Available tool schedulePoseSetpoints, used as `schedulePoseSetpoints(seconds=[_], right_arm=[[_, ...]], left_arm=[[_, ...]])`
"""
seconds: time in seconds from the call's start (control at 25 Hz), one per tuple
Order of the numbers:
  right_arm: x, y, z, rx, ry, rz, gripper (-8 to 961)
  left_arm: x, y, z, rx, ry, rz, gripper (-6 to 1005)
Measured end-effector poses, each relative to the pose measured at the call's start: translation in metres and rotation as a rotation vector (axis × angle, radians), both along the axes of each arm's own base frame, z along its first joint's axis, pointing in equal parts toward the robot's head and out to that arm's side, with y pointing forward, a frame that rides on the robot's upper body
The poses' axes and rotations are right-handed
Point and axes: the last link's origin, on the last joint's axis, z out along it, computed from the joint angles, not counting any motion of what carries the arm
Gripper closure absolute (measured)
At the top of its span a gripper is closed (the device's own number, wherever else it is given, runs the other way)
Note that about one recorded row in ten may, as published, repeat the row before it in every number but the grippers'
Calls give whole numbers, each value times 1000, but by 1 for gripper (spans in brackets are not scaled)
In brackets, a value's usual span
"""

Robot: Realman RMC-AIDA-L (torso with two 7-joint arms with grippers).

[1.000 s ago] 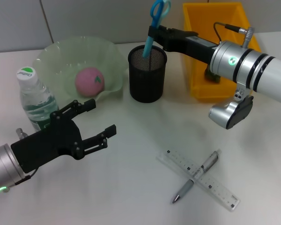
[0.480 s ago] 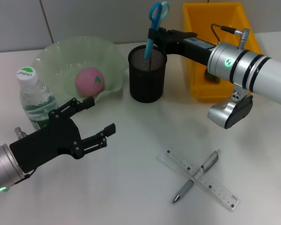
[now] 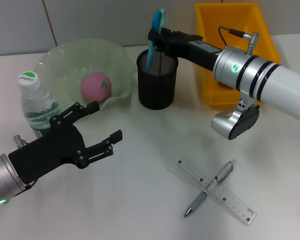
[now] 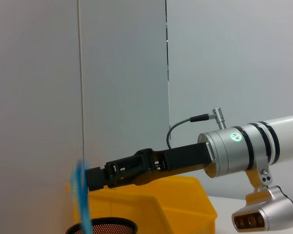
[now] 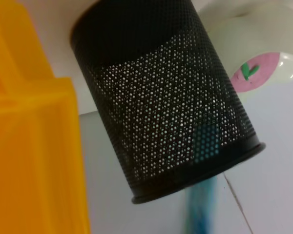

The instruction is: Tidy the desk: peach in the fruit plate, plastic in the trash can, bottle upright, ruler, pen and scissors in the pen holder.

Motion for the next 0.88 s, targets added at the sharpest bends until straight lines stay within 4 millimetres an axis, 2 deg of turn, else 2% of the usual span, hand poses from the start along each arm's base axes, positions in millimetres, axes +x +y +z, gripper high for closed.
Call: schedulePoseSetpoints(seconds=[0.32, 0.52, 0.76, 0.84, 0.88], right_arm=[[1, -2, 0, 12, 1, 11, 513], [-3, -7, 7, 26, 101, 26, 432], [-11, -9, 18, 35, 378, -34, 429], [-17, -10, 22, 1, 525, -61, 425], [-24, -13, 28, -53, 697, -83, 423]], left_arm=[[0, 0, 1, 11, 7, -15, 156], [1, 1, 2, 20, 15, -26, 156], [5, 4, 2, 19, 6, -36, 156], [6, 5, 3, 22, -6, -31, 156], [8, 6, 4, 29, -24, -29, 156]])
